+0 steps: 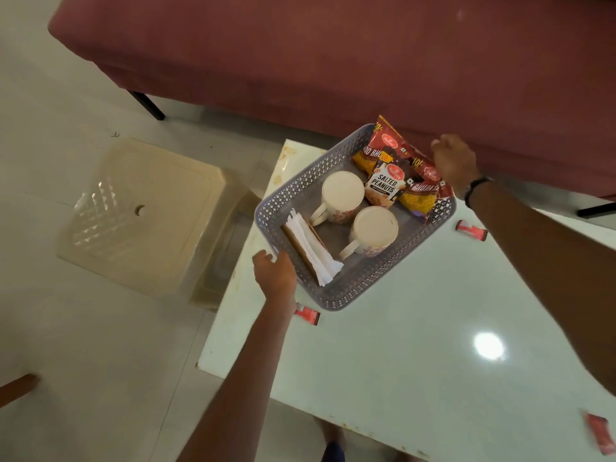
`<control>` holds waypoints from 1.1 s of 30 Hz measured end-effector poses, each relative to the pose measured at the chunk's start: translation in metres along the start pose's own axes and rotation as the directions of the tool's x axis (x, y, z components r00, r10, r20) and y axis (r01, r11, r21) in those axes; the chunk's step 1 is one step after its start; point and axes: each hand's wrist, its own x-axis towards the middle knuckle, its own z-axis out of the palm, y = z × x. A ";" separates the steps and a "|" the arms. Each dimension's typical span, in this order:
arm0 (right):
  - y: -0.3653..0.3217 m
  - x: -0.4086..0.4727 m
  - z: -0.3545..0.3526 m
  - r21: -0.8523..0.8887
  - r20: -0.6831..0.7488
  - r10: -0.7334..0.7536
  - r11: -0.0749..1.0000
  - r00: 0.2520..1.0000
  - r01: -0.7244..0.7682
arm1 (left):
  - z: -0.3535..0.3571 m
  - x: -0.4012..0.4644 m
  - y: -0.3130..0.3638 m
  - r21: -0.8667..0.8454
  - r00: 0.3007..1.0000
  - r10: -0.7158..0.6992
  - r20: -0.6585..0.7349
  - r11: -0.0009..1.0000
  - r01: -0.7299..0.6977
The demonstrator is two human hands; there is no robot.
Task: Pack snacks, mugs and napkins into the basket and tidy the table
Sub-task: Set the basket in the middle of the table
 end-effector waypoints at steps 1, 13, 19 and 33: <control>0.002 0.009 -0.002 0.031 0.125 0.064 0.997 0.990 -0.069 | 0.001 0.001 0.001 -0.015 0.995 -0.075 0.066 0.997 0.076; 0.015 0.013 -0.001 0.430 0.373 0.221 0.819 0.901 -0.379 | -0.001 0.002 0.020 -0.141 0.982 -0.153 0.107 0.976 0.167; 0.028 -0.022 -0.053 0.562 0.318 0.229 0.736 0.920 -0.378 | -0.004 -0.022 0.052 -0.084 0.995 0.010 0.100 0.996 -0.001; 0.164 -0.181 -0.228 0.687 0.238 0.364 0.593 0.901 -0.421 | 0.034 -0.183 0.069 0.024 0.941 0.106 0.322 0.992 -0.120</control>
